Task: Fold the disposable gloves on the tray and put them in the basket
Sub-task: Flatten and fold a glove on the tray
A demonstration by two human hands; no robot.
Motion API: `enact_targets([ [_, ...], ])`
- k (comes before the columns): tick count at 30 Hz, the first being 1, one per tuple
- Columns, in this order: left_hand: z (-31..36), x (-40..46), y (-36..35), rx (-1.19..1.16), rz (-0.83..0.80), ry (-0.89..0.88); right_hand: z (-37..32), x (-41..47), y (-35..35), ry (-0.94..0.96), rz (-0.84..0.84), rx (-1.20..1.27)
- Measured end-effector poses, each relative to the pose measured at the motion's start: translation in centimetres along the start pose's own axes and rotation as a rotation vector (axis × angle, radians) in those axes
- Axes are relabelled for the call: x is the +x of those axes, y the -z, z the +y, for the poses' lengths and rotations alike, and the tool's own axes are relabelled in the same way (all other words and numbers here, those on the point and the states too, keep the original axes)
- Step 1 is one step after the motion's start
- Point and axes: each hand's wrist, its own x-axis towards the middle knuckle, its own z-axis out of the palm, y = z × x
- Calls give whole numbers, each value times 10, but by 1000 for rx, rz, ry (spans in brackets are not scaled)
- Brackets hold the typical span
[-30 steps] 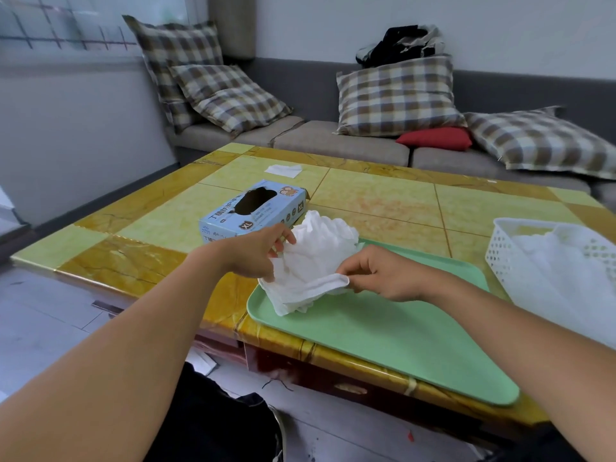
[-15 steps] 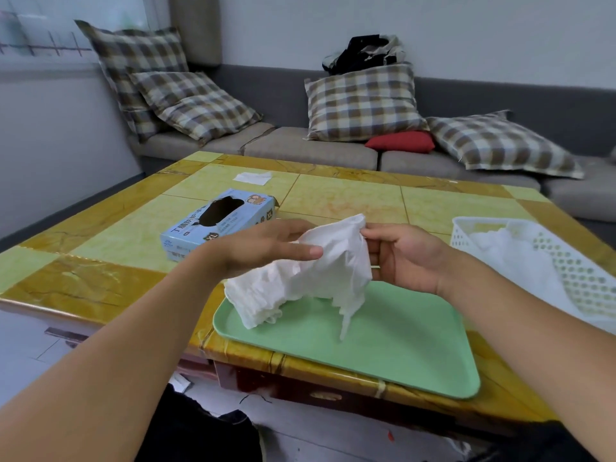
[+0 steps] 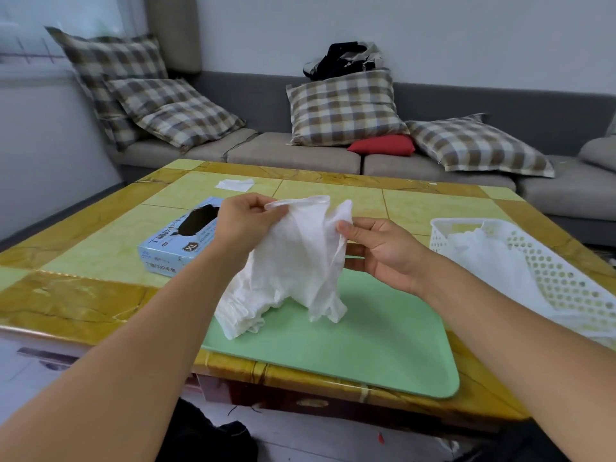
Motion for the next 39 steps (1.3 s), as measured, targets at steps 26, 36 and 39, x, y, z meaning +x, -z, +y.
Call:
enact_targets([
  [26, 30, -42, -59, -71, -769, 338, -41, -35, 37, -82, 190, 280],
  [36, 26, -31, -68, 165, -770, 205, -25, -44, 61, -257, 185, 52],
  [39, 13, -28, -81, 259, -715, 328, -13, -35, 66, -344, 218, -4],
])
